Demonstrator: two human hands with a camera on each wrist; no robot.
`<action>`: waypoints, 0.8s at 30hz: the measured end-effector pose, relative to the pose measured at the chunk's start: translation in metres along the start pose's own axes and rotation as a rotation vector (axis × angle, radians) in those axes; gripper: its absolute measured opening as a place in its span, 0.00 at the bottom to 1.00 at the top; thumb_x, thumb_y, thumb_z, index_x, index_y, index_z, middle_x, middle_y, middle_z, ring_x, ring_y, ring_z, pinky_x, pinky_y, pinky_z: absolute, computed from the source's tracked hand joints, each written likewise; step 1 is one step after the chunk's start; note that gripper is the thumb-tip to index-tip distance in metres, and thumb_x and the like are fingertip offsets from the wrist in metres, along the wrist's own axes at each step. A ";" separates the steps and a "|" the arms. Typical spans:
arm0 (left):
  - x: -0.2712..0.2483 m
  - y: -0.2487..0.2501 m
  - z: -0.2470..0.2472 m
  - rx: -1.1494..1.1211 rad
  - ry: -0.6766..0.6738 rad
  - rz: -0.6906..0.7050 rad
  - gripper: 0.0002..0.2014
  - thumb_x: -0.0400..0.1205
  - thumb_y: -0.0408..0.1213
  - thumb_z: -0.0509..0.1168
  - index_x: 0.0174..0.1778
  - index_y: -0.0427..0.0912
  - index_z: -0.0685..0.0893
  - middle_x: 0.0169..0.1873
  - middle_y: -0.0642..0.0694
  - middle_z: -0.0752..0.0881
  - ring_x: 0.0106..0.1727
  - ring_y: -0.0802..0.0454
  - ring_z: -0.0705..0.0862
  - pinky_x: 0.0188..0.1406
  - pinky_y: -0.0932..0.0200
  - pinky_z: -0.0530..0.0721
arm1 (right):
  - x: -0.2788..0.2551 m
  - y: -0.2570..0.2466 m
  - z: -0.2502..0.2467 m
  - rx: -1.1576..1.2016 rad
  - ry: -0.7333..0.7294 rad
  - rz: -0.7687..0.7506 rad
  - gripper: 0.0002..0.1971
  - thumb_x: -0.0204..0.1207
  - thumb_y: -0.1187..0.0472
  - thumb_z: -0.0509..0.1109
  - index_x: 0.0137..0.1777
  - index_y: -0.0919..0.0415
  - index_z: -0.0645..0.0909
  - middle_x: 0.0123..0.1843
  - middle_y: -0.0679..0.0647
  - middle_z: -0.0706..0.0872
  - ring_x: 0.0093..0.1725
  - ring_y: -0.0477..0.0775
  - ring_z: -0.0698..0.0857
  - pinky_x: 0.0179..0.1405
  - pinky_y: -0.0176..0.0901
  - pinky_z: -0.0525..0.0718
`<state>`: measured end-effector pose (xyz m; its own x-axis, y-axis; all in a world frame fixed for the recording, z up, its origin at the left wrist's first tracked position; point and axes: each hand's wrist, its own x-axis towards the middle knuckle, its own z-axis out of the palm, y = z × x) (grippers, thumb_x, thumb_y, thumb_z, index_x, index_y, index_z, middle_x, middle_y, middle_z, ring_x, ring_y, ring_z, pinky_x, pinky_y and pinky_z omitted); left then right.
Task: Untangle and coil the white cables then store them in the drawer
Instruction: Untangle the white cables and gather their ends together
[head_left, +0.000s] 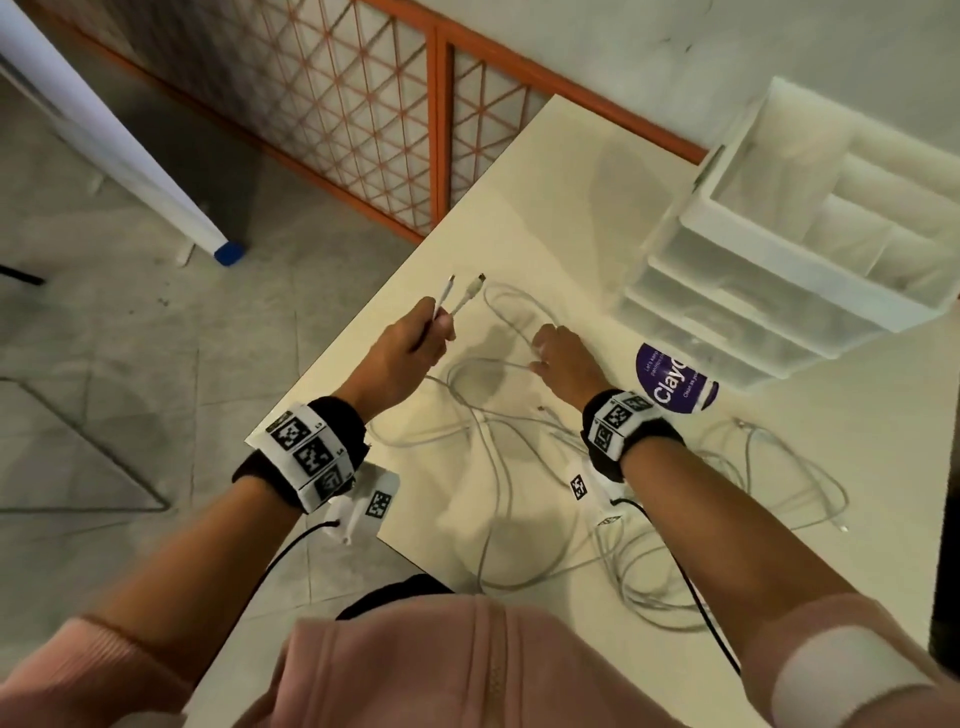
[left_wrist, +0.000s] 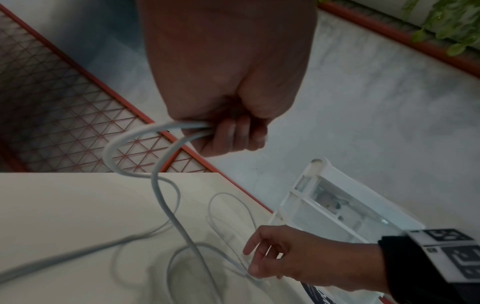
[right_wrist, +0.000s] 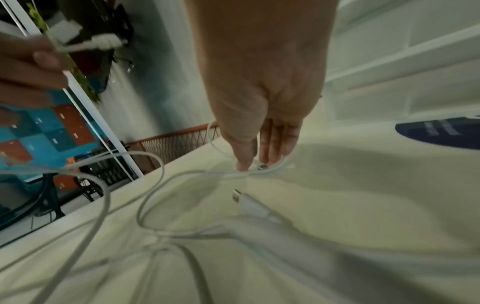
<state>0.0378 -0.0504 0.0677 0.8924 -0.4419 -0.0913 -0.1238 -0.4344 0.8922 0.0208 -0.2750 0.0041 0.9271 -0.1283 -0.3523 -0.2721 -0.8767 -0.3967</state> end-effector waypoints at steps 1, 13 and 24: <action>0.002 0.000 0.002 -0.002 -0.012 0.011 0.13 0.88 0.37 0.51 0.44 0.31 0.72 0.28 0.56 0.74 0.26 0.61 0.71 0.33 0.62 0.72 | 0.002 0.003 0.000 -0.028 0.008 0.009 0.15 0.79 0.63 0.66 0.64 0.67 0.73 0.63 0.66 0.80 0.64 0.67 0.77 0.61 0.54 0.74; 0.003 0.006 0.009 -0.098 -0.086 0.011 0.14 0.88 0.42 0.50 0.35 0.48 0.63 0.32 0.52 0.70 0.29 0.58 0.66 0.35 0.65 0.70 | 0.010 -0.011 0.017 -0.151 -0.049 0.130 0.18 0.84 0.53 0.59 0.63 0.68 0.73 0.65 0.67 0.79 0.64 0.66 0.80 0.55 0.52 0.76; 0.007 0.029 0.017 0.086 -0.031 0.240 0.13 0.80 0.44 0.66 0.52 0.41 0.72 0.25 0.52 0.63 0.25 0.54 0.63 0.26 0.64 0.63 | -0.055 -0.049 -0.130 0.168 -0.276 -0.161 0.06 0.73 0.65 0.73 0.37 0.66 0.81 0.41 0.63 0.92 0.38 0.46 0.91 0.43 0.30 0.85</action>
<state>0.0336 -0.0794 0.0856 0.8191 -0.5641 0.1041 -0.3686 -0.3787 0.8490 0.0163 -0.2848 0.1530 0.8631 0.1553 -0.4806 -0.1881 -0.7843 -0.5912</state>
